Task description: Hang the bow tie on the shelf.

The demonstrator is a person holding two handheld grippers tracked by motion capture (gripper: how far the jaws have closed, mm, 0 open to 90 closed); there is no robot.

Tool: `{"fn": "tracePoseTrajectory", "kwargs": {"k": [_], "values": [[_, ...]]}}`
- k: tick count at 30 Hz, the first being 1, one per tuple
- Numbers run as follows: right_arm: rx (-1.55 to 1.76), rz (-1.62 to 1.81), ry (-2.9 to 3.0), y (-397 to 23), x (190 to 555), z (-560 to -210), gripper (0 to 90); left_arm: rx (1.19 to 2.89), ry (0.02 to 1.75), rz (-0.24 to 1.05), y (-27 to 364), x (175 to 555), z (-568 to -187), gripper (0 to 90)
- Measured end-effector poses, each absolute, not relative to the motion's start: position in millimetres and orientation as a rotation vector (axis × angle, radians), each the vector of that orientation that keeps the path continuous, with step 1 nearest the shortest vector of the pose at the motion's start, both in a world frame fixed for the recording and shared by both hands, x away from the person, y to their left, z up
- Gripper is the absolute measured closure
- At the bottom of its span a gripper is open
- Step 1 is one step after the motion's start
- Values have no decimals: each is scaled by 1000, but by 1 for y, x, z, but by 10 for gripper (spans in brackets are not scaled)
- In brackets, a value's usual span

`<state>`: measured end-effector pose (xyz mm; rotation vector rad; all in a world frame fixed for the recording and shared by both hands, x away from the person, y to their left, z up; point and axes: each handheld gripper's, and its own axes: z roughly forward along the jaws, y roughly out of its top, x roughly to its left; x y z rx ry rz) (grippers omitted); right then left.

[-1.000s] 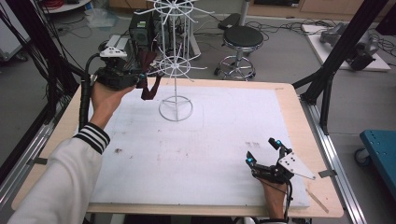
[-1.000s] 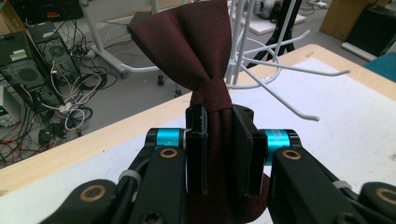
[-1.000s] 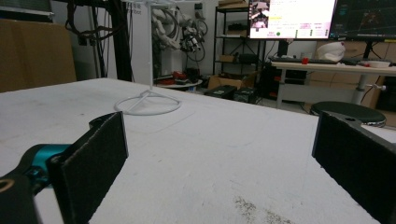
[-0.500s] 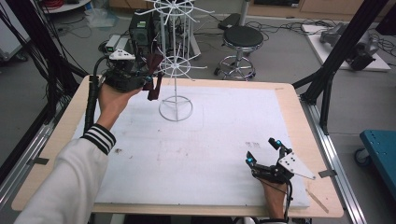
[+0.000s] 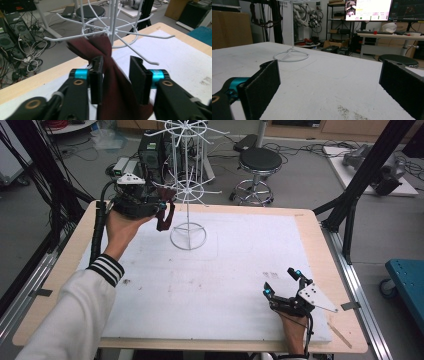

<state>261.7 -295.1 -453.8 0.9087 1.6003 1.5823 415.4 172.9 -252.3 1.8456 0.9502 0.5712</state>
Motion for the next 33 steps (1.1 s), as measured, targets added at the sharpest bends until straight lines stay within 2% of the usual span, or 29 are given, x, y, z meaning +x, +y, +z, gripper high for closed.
{"fn": "tracePoseTrajectory", "kwargs": {"k": [4, 5, 7, 8, 18, 26, 33], "values": [[909, 1584, 1600, -295, 262, -454, 27, 1849, 912, 545, 173, 414, -252, 387], [909, 1583, 1600, -295, 262, -454, 27, 1859, 904, 555, 173, 414, -252, 284], [908, 1582, 1599, -295, 262, -454, 27, 1884, 871, 663, 171, 412, -252, 90], [909, 1582, 1600, -295, 262, -454, 27, 1892, 839, 674, 171, 410, -252, 18], [909, 1582, 1602, -295, 261, -454, 27, 1811, 746, 644, 195, 394, -256, 17], [909, 1579, 1602, -295, 262, -454, 27, 1728, 676, 639, 231, 371, -279, 17], [907, 1576, 1604, -294, 261, -454, 27, 1667, 577, 635, 262, 335, -308, 17]]}}
